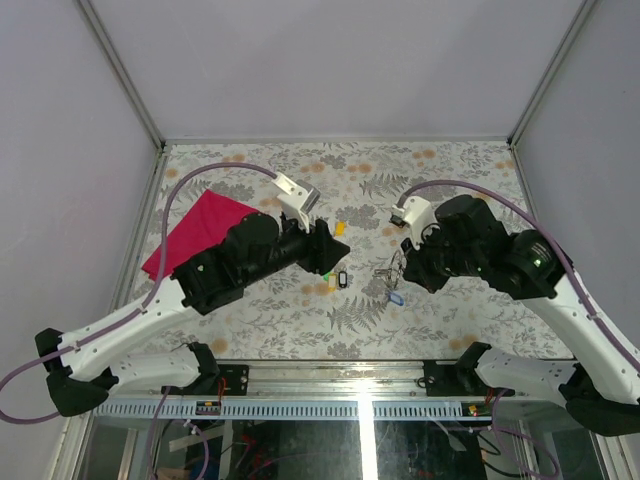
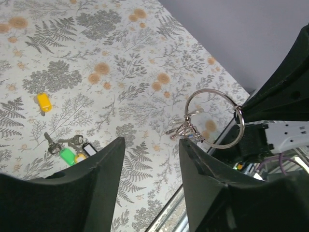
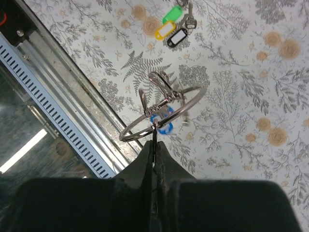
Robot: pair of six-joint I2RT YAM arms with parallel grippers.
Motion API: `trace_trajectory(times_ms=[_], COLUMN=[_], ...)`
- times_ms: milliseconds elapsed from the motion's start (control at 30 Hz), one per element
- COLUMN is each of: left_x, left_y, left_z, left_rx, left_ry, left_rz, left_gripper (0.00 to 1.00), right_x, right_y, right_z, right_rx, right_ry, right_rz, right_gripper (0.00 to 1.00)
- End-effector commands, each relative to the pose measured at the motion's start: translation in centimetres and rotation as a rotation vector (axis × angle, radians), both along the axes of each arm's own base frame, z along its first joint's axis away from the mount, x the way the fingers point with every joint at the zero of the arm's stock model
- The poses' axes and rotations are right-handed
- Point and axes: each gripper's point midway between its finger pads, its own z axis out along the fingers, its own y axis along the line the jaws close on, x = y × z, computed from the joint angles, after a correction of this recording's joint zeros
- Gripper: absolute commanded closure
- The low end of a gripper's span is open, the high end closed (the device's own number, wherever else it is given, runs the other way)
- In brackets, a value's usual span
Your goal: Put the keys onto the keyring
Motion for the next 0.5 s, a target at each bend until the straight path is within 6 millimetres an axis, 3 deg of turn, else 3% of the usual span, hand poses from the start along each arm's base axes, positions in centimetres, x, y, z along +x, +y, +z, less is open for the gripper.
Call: trace_trajectory(times_ms=[0, 300, 467], left_x=[0.9, -1.8, -2.6], left_y=[-0.2, -1.8, -2.7], left_z=[0.7, -0.2, -0.7], left_rx=[-0.031, -0.069, -0.057], left_ry=[-0.113, -0.336, -0.439], left_rz=[0.047, -0.005, 0.01], left_gripper=[0.48, 0.41, 0.36], right_x=[0.6, 2.3, 3.0], right_y=[-0.1, 1.6, 2.9], right_z=[-0.3, -1.5, -0.8], right_rx=[-0.028, -0.037, 0.02], right_ry=[0.049, 0.122, 0.145], right_rz=[-0.076, -0.161, -0.205], right_gripper=[1.0, 1.0, 1.0])
